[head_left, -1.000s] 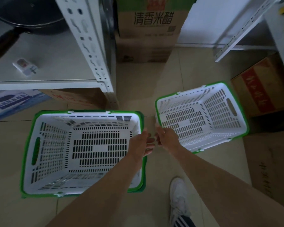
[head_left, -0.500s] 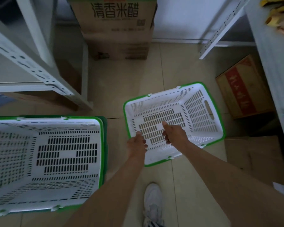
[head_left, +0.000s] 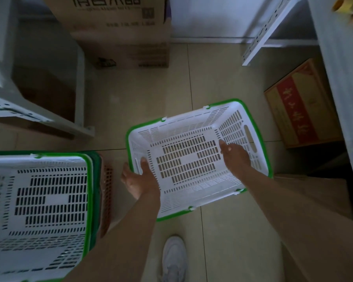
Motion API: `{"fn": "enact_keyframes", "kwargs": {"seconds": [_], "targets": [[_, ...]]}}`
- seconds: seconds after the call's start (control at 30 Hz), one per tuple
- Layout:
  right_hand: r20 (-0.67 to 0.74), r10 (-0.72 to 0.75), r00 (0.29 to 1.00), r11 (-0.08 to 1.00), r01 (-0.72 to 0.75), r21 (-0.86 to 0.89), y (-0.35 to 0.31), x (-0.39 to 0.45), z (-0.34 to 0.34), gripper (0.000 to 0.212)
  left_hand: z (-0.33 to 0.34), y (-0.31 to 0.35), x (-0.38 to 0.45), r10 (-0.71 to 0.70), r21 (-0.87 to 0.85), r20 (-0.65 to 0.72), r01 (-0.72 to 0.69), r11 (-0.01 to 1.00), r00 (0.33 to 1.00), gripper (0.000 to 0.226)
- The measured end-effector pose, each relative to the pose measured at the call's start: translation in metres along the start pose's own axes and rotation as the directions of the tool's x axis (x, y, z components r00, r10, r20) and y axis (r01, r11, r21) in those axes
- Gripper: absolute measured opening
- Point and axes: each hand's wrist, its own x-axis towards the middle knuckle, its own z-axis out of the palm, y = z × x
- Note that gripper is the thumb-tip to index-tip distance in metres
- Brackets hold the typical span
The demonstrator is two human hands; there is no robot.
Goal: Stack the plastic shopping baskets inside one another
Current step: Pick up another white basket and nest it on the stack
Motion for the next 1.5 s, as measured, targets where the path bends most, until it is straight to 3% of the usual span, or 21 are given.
{"fn": "enact_keyframes", "kwargs": {"seconds": [0.17, 0.4, 0.5, 0.67, 0.93, 1.03, 1.17, 1.3, 1.5], "targets": [[-0.129, 0.007, 0.992, 0.999, -0.012, -0.042, 0.019, 0.024, -0.008, 0.059, 0.012, -0.003, 0.013, -0.034, -0.013, -0.032, 0.034, 0.999, 0.999, 0.072], [-0.336, 0.017, 0.942, 0.999, -0.026, -0.022, 0.029, 0.045, -0.029, 0.044, 0.019, -0.01, 0.029, -0.029, -0.015, -0.085, 0.027, 1.0, 0.996, 0.054], [-0.382, 0.029, 0.924, 0.996, -0.06, -0.071, 0.031, 0.055, -0.033, 0.049, 0.019, -0.021, 0.039, -0.032, -0.038, -0.069, 0.03, 0.999, 0.997, 0.049], [-0.368, 0.053, 0.928, 0.991, -0.095, -0.097, 0.04, 0.077, -0.031, 0.052, 0.018, -0.036, 0.052, -0.065, -0.136, -0.003, 0.064, 0.989, 0.998, 0.035], [-0.236, 0.057, 0.97, 0.996, -0.041, 0.074, 0.07, 0.099, -0.031, 0.06, 0.01, -0.045, 0.056, 0.06, -0.237, 0.127, -0.029, 0.971, 0.99, 0.04], [-0.189, 0.077, 0.979, 0.989, -0.05, 0.142, 0.073, 0.1, -0.032, 0.057, 0.011, -0.047, 0.057, 0.079, -0.212, 0.132, -0.05, 0.976, 0.988, 0.045], [-0.087, 0.196, 0.977, 0.955, -0.17, 0.244, 0.079, 0.1, -0.032, 0.067, 0.012, -0.05, 0.065, 0.085, -0.173, 0.112, -0.064, 0.983, 0.99, 0.049], [-0.052, 0.255, 0.965, 0.909, -0.221, 0.352, 0.092, 0.09, -0.02, 0.058, 0.009, -0.052, 0.073, 0.116, -0.148, 0.104, -0.1, 0.984, 0.988, 0.05], [-0.032, 0.272, 0.962, 0.907, -0.245, 0.343, 0.092, 0.073, -0.016, 0.057, 0.002, -0.058, 0.08, 0.188, -0.115, 0.092, -0.177, 0.977, 0.978, 0.051]]}}
